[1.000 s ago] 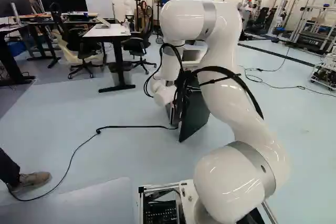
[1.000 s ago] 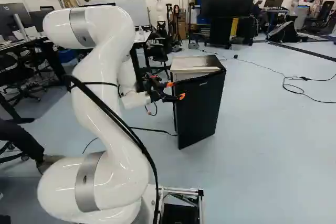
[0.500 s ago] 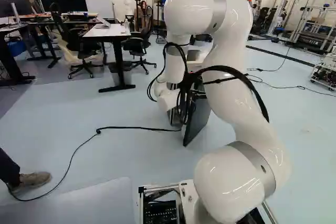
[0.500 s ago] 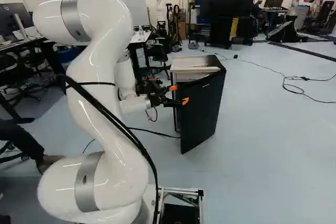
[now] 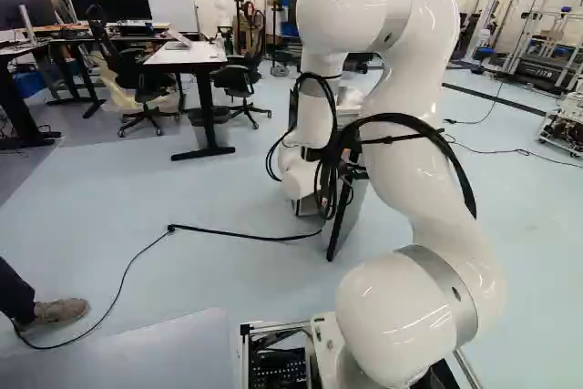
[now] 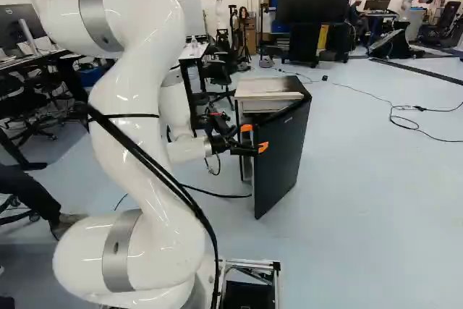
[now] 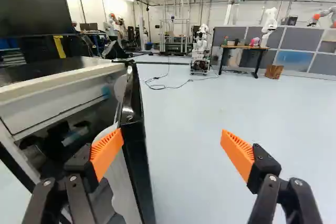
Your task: Open the fridge door
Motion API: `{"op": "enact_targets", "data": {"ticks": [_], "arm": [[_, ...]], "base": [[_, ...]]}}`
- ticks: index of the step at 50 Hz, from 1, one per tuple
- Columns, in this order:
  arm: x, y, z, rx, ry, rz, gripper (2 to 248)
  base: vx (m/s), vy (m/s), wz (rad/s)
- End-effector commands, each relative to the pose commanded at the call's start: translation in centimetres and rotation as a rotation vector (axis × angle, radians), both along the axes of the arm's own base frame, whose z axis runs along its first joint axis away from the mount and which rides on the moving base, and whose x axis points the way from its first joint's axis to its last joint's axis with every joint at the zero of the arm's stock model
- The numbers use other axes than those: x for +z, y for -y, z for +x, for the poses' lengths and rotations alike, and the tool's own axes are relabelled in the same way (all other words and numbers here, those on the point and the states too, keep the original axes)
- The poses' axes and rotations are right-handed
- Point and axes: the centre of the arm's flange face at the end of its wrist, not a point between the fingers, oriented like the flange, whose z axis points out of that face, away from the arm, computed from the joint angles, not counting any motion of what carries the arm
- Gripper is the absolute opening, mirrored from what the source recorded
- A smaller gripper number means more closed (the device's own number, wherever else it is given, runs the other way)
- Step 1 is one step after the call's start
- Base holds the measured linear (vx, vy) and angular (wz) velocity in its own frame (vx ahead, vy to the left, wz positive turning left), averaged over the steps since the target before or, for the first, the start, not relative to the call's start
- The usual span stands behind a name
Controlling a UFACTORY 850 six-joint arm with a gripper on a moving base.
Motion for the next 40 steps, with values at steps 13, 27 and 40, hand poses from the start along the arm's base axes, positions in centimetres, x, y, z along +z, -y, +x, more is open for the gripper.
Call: {"op": "enact_targets", "data": {"ticks": [13,27,40], "arm": [[0.1,1.7,-1.8,-0.062,-0.019,-0.004,247],[0.2,3.6,-3.5,-0.135,-0.034,-0.01,247],[0.3,5.0,-4.5,-0.197,-0.037,-0.019,247]], "base": [[0.0,0.0,0.0],[0.0,0.0,0.0],[0.0,0.0,0.0]]}}
